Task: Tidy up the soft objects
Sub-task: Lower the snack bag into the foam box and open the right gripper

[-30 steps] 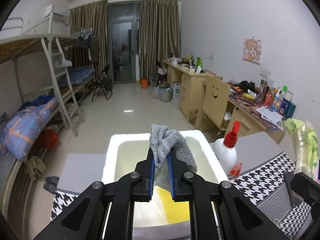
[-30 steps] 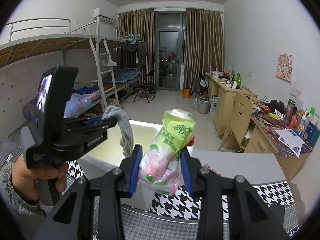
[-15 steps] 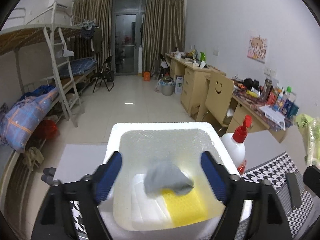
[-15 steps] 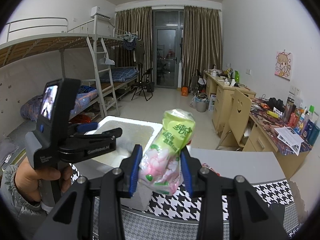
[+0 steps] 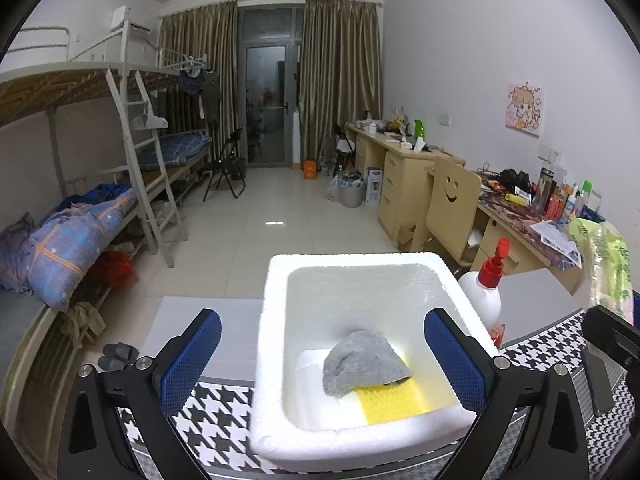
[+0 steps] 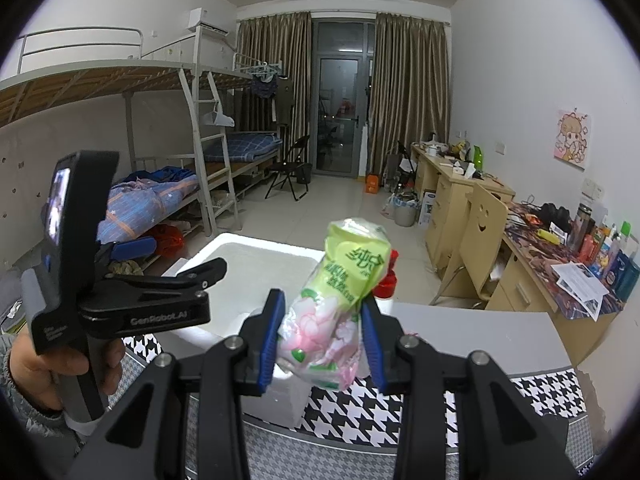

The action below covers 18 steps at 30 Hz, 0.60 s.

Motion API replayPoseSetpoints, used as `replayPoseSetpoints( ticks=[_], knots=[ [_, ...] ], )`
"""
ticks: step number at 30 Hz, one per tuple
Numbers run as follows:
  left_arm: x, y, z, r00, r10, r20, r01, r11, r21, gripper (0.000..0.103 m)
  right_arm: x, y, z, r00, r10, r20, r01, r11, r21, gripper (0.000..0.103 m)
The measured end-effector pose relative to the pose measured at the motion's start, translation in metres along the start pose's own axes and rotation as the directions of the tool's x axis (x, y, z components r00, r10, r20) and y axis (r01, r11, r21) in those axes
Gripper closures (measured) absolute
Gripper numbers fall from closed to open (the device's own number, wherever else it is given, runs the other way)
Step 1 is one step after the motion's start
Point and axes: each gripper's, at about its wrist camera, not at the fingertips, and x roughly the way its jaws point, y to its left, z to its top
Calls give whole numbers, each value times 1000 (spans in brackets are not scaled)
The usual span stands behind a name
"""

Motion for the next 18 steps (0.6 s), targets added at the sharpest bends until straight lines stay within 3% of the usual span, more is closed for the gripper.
replayPoseSetpoints(
  ticks=[18],
  knots=[
    [-36, 40, -21, 994, 97, 46, -95, 994, -56, 1, 22, 23, 8, 998, 48, -28, -49, 999, -22, 61]
  ],
)
